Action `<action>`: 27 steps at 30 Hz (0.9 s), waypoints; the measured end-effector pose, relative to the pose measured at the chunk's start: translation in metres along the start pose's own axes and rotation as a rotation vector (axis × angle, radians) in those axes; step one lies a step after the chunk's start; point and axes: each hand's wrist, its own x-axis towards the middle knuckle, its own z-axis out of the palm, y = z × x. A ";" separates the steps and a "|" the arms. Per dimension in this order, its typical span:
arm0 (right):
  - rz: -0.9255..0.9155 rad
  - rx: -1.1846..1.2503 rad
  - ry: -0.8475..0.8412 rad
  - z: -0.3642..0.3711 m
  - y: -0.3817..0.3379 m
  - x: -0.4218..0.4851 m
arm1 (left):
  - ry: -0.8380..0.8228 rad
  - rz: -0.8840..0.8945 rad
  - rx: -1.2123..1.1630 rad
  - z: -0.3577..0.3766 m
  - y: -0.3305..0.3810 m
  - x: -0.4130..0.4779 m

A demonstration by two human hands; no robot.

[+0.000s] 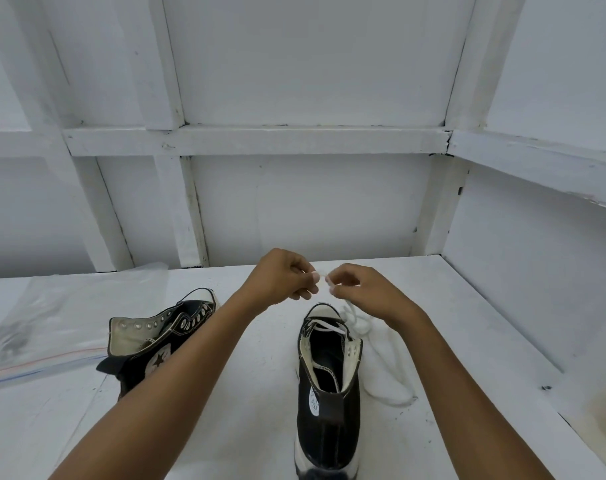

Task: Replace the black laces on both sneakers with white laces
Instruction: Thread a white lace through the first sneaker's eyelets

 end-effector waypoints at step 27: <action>0.128 0.023 -0.162 0.001 -0.011 -0.013 | -0.380 -0.235 0.416 0.001 -0.002 -0.018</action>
